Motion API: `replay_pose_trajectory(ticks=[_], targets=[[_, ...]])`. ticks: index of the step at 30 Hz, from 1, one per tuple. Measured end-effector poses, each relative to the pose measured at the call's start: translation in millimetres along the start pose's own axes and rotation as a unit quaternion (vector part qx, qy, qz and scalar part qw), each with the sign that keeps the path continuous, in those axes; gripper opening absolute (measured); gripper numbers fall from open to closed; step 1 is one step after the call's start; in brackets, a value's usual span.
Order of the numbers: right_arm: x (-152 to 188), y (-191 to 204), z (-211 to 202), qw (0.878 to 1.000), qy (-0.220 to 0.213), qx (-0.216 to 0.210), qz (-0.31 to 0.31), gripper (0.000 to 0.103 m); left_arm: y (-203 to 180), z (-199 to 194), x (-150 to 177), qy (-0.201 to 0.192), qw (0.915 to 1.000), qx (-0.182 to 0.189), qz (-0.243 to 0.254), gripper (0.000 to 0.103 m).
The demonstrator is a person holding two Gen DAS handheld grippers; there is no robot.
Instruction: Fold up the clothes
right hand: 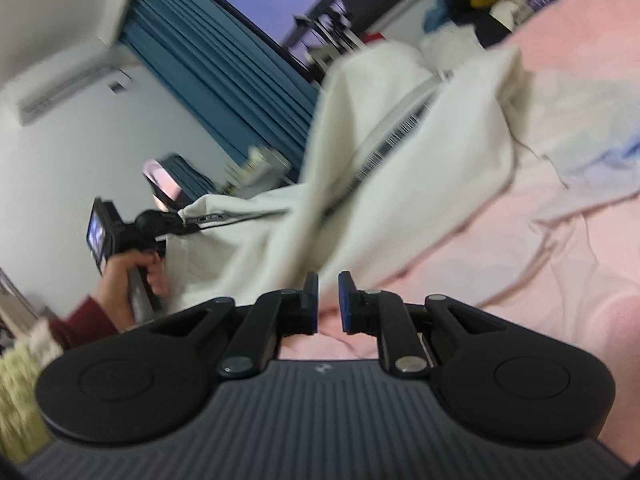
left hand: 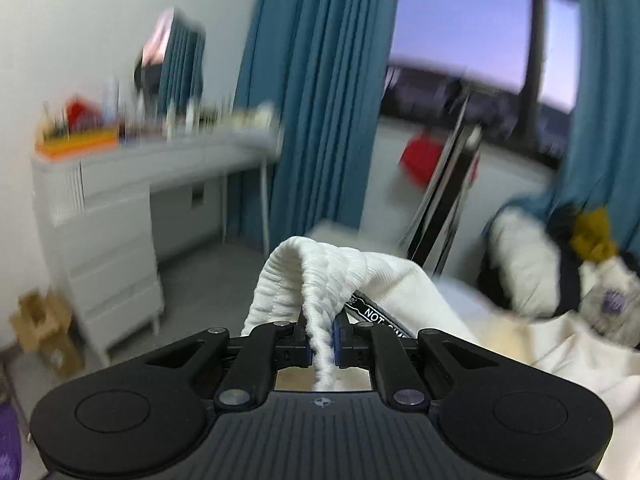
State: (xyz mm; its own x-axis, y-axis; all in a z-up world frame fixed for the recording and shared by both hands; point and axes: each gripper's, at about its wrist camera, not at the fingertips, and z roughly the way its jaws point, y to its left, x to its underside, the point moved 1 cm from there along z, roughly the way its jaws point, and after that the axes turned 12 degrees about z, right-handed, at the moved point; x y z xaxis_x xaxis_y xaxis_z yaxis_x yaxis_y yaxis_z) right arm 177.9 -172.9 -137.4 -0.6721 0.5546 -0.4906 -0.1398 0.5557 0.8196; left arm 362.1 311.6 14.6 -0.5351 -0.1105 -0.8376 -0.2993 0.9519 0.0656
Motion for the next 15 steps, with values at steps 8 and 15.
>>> replay_pose_trajectory(ticks=[8,15], targets=[[5.3,-20.6,28.3,0.996,0.017,0.081,-0.045,0.015,23.8,101.9,52.8,0.085,0.9961,-0.002,-0.025,0.018],[-0.3,-11.5,19.9,0.987,-0.013,0.127,-0.093,0.015,29.9,61.4,58.8,0.073,0.9963,0.025,-0.038,0.032]])
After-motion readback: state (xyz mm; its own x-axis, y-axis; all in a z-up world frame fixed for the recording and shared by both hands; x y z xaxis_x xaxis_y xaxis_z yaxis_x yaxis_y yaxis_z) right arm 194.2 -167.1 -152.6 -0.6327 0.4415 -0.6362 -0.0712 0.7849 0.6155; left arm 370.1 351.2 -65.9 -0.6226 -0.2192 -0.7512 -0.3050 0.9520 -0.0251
